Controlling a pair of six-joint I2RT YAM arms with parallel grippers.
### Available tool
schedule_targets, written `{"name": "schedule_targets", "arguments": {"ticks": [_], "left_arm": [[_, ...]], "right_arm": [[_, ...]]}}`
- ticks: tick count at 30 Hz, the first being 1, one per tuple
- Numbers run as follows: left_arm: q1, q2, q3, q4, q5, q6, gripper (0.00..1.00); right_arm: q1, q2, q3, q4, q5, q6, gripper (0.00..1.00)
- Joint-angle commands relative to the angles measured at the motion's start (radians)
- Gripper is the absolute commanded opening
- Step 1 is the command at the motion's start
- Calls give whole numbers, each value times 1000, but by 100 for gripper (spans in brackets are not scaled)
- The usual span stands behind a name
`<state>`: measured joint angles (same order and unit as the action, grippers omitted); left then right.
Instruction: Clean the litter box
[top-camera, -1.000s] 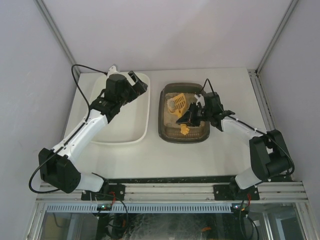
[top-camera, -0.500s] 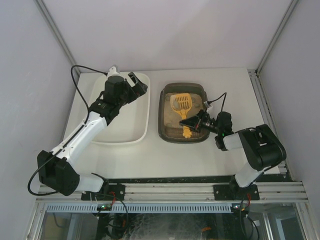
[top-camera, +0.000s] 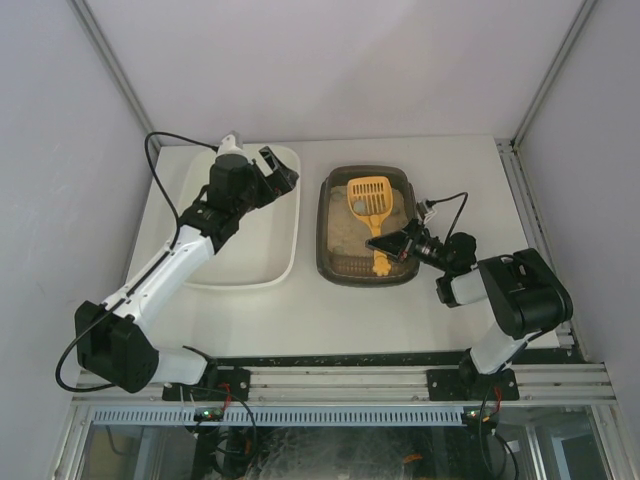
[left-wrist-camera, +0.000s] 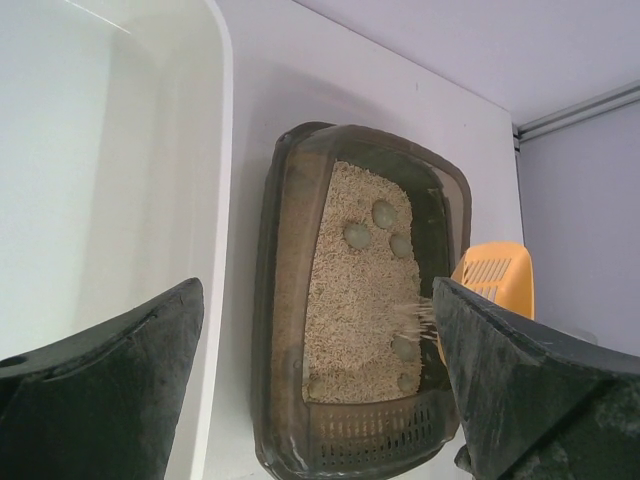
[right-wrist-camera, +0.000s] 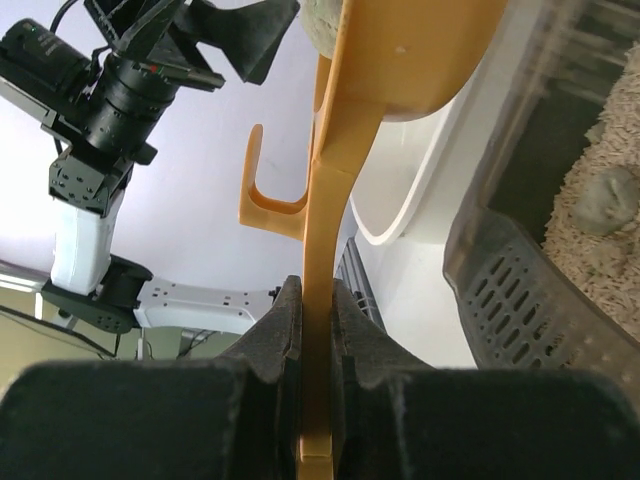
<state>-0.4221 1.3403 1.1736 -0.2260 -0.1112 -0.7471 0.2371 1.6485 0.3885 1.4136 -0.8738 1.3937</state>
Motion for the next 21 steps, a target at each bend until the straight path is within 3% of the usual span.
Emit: {"name": "schedule_targets", "arguments": {"ticks": [1,6,10,13,16,19,21], "left_arm": [[5,-46,-26,55,16,28,100],[5,-40,-26,57,16,29,100],[6,-37,-26,54,18,25,100],[6,-38,-24,52,15,32,100],[9,-38,-8,43,25,60,100],[63,-27,46,29,218,186,100],[132,0,119,-26,455,278,100]], "right_arm": [[-15,-26,-14,91,21,23,0],[50,-13,18,88,20,41,0],[21,9,-8,84,71,52,0],[96,52,48,51,29,48,0],[74,69,30,68,40,61,0],[68,71,38,45,51,71,0],[87,53,61,-18,44,61,0]]}}
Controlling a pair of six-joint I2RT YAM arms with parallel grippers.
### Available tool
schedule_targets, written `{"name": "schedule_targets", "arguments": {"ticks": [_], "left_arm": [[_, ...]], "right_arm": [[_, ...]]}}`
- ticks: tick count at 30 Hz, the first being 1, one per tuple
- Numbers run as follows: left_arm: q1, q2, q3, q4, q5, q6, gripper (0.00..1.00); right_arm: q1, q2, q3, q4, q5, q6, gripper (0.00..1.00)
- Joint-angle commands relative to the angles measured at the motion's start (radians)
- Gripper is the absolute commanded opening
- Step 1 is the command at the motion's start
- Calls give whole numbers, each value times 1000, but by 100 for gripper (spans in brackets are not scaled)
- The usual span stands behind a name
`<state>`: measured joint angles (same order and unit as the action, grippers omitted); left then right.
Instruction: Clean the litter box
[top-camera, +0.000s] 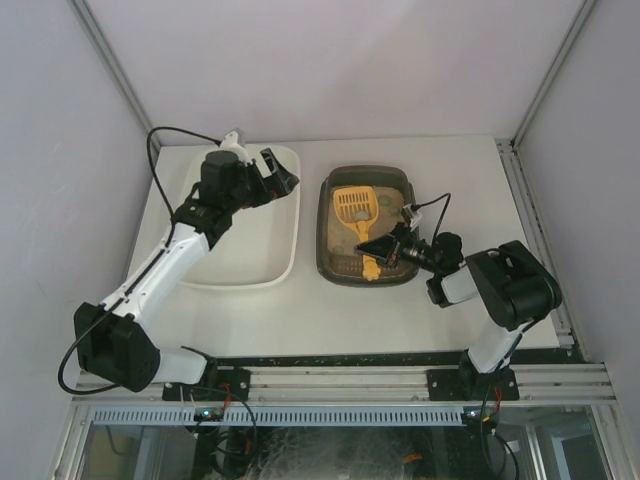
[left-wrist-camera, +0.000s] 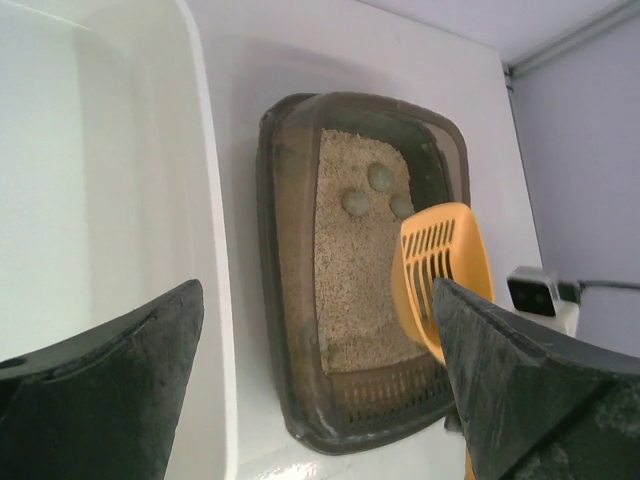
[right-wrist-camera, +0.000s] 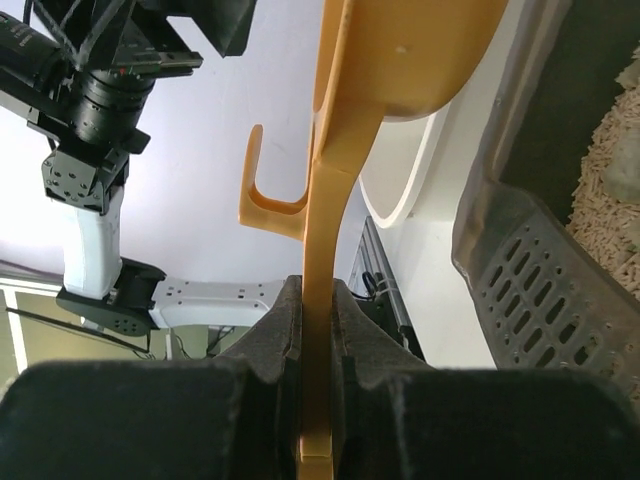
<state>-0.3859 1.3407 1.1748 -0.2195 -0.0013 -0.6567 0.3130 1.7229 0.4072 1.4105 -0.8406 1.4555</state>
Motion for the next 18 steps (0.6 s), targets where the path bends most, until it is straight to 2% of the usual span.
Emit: {"name": "schedule_targets", "arguments": {"ticks": [1,3,5,7,10,14,16,18], "left_arm": [[133,28,179,-109,437,225,100],[192,122,387,-352,504,319,100],[237,209,571,-610,512,473,100],[289,248,655,-763,492,578,100],[410,225,608,-782,493,577,100],[591,172,460,-710,602,544,100],[638,166,437,-723,547,550,100],[651,164,437,-742,383,540,100]], "right_arm": [[22,-49,61,-115,10,-34,0],[50,-136,102,-365,25,-143,0],[78,-212,150,-605,59,-258,0],[103,-259,208,-802,88,-351,0],[143,-289,302,-1022,121,-449,0],[258,-284,471,-1340,218,-639,0],[332,-250,598,-1552,294,-735,0],[407,-207,730,-1707,386,-812,0]]}}
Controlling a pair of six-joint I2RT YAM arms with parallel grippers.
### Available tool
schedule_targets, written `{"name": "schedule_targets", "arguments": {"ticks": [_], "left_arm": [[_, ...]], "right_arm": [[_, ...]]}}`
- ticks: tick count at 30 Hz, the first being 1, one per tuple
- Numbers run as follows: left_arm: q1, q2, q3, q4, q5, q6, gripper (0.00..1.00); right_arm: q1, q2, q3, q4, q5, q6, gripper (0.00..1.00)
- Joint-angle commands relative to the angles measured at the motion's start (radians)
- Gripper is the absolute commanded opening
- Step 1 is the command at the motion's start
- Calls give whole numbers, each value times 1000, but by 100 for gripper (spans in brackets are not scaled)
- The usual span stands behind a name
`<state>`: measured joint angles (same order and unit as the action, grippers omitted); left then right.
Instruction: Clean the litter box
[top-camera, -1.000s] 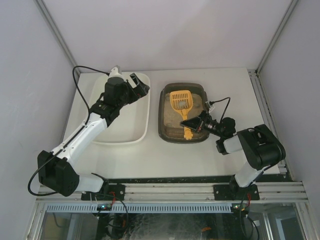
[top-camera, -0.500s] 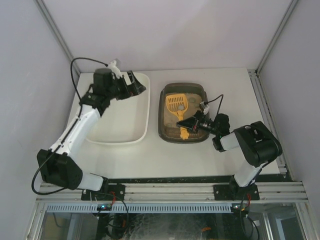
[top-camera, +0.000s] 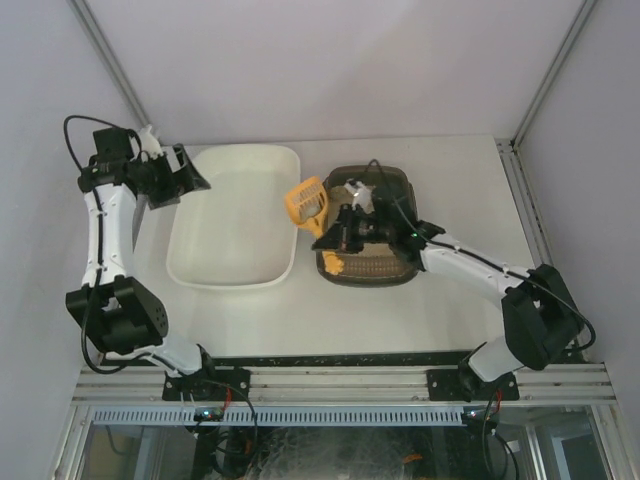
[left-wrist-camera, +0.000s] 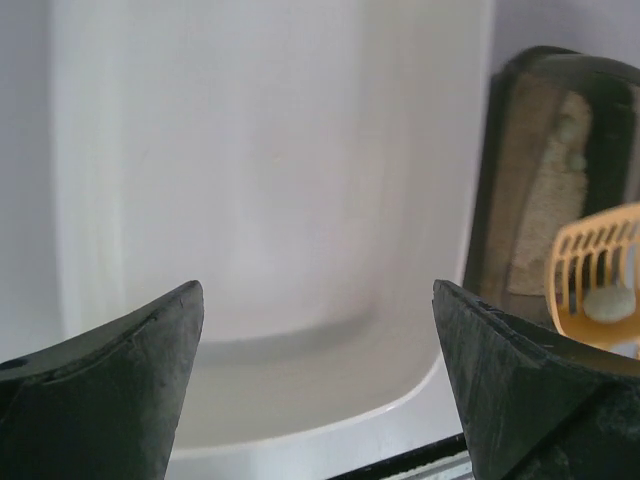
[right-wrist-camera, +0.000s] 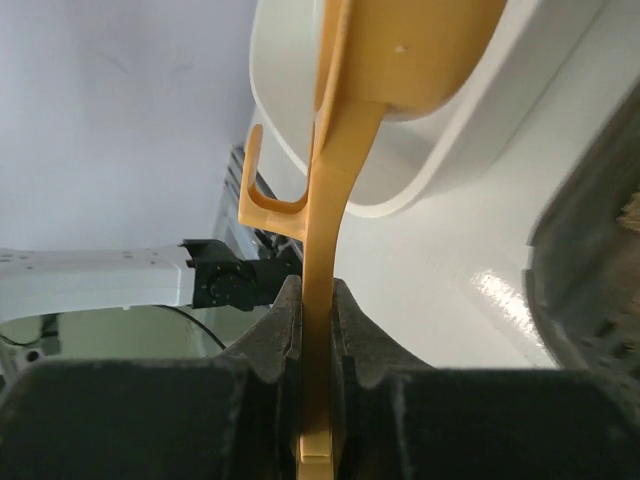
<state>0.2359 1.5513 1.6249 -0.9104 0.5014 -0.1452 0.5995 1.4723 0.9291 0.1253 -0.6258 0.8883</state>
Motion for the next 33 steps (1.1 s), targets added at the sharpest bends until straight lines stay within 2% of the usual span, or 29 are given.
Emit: {"name": "schedule_targets", "arguments": {"ticks": [1,3,6,13,17,20,27,31,33], "left_arm": [[30,-50,-13,-60,-179,35,100],[30,-66,-28,-59,-270,52,100],[41,-103,-61,-30,-325,69,100],[74,-106,-91,-7,-338,-6,100],[75,-87,-62,-24,-343,-13,99],[76,-91,-64,-15,-322,-8,99],[75,-89,-37,-16,-266,12,99],[53,-49,42,-16,-196,21,99],[9,-17,85,21,-194,-22,99]], "right_arm": [[153,70,264,-481,214,-271,0],[205,124,389,-598,296,-313,0],[287,221,575,-761,466,-388,0],[505,503,983,-1090,950,-564,0],[598,638,1138,-1231,1266,-633,0],[628,687,1158,-1267,1429,-649,0],[632,592,1077,-1163,1485,-637,0],[578,460,1013,-1125,1354,-568,0],[516,350,915,-1115,1248,-513,0]]}}
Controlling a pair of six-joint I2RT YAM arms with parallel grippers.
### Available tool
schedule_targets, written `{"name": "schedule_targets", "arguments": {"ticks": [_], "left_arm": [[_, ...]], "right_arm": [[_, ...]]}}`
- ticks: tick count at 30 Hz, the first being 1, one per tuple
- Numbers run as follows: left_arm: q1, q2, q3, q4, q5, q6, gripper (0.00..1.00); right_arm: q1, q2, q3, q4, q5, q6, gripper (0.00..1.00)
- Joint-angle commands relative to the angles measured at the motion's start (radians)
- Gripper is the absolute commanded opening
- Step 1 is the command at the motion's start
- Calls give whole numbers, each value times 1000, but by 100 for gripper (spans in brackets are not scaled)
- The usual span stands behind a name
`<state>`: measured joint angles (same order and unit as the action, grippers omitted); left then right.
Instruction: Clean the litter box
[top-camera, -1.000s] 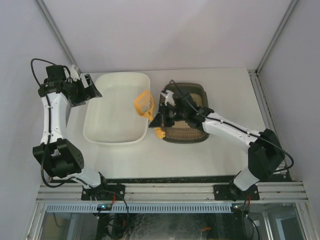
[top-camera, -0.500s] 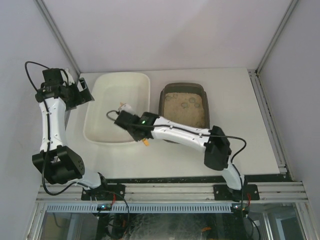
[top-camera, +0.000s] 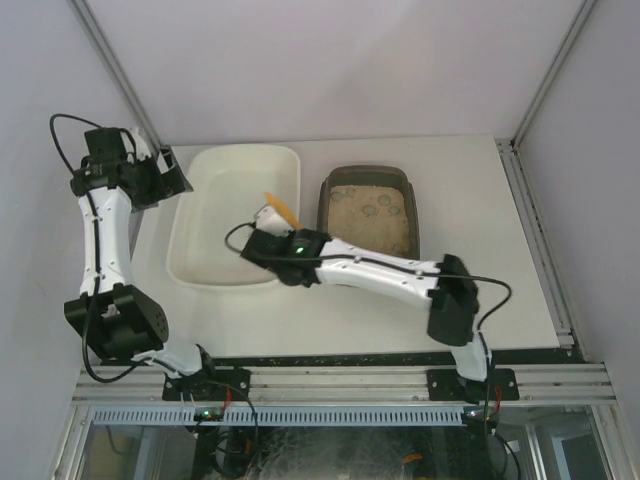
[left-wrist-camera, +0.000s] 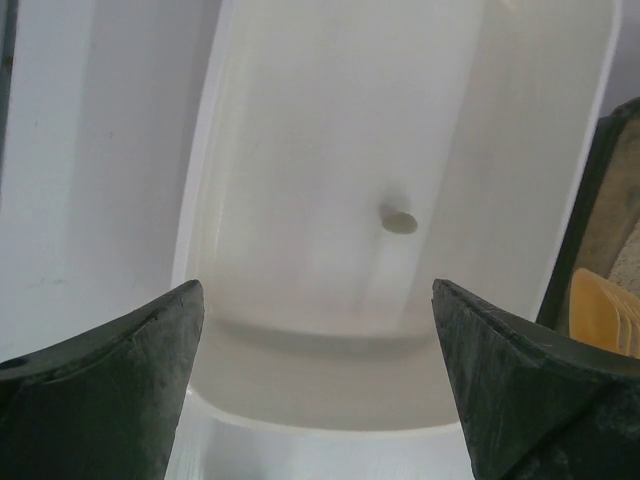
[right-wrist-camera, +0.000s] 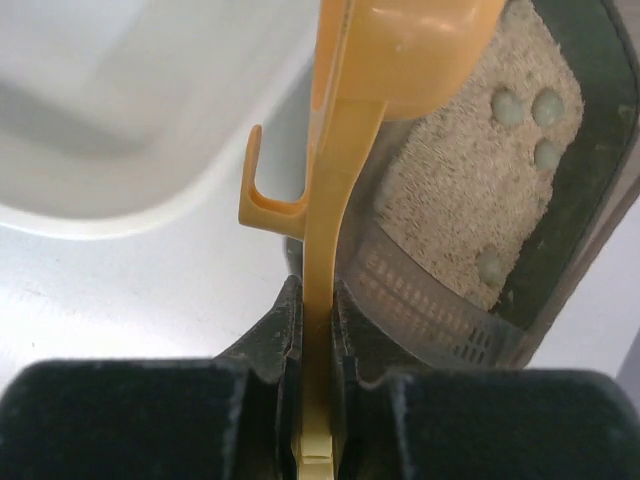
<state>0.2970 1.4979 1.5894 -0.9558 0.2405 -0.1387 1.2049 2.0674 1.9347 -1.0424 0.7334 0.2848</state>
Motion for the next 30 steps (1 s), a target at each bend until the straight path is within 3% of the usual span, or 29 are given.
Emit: {"name": "schedule_targets", "arguments": {"ticks": [1,4,6,8,14,22,30], "left_arm": [[-87,56,139,90,63,-73,100],[-225,138,214,122,51,-192,100],[-336,188,255,137,-32,-314,100],[-437,231,270,175,-107,-433,100],[-636,373,263,365,-40,-655,100],[-685,575,345,477,20,-785,100],[-685,646,337,591,74,-812,100]], "right_arm": [[-135,-304,-159,59,-171,119,0],[-296,-461,-361,92,-368,180,0],[-409,-511,-442,67,-480,210,0],[-497,-528,-483,41,-551,226,0],[-662,-490,-553,93,-705,214,0],[-715,-344,-510,163,-744,198,0],[-733,-263,-462,174,-684,197,0]]}}
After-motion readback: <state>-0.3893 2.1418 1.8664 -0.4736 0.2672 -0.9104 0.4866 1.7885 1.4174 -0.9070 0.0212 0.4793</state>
